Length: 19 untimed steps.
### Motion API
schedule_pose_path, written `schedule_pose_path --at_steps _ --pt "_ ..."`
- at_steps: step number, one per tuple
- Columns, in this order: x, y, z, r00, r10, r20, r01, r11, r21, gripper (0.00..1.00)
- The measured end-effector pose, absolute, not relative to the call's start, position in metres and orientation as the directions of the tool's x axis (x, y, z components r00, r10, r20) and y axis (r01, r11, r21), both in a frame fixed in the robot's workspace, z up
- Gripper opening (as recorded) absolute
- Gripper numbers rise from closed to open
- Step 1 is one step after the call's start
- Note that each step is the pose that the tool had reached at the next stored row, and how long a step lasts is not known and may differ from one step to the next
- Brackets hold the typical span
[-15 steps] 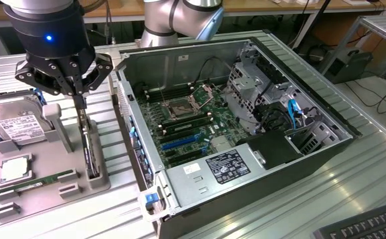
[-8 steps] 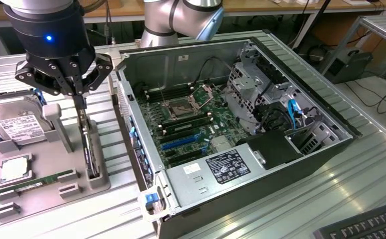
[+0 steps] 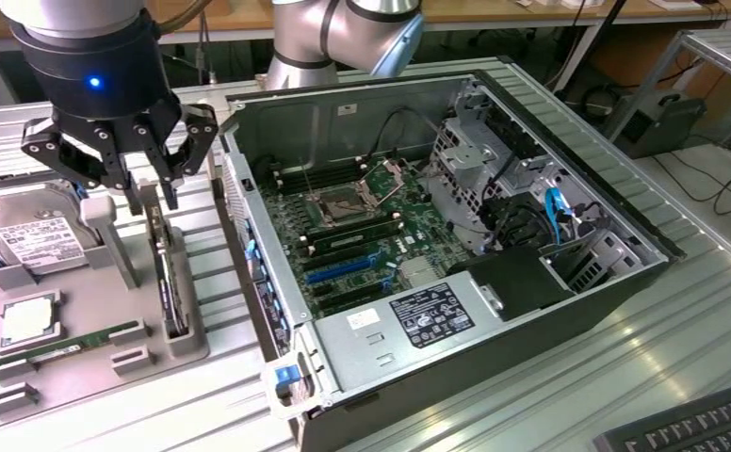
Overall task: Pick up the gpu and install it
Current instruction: 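Pick up the gpu and move the gpu toward the slot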
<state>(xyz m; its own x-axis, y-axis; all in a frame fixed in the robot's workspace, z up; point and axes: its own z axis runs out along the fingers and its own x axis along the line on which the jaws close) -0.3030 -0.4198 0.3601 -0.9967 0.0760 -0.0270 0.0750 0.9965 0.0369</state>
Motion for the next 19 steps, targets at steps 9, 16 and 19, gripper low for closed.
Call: schedule_pose_path --at_steps 9,16,19 --pt "-0.314 -0.421 0.341 -0.997 0.076 -0.027 0.075 0.997 0.037 0.36" --pt "-0.320 -0.421 0.324 -0.997 0.076 -0.027 0.075 0.997 0.037 0.36" --pt "-0.320 -0.421 0.319 -0.997 0.076 -0.027 0.075 0.997 0.037 0.36"
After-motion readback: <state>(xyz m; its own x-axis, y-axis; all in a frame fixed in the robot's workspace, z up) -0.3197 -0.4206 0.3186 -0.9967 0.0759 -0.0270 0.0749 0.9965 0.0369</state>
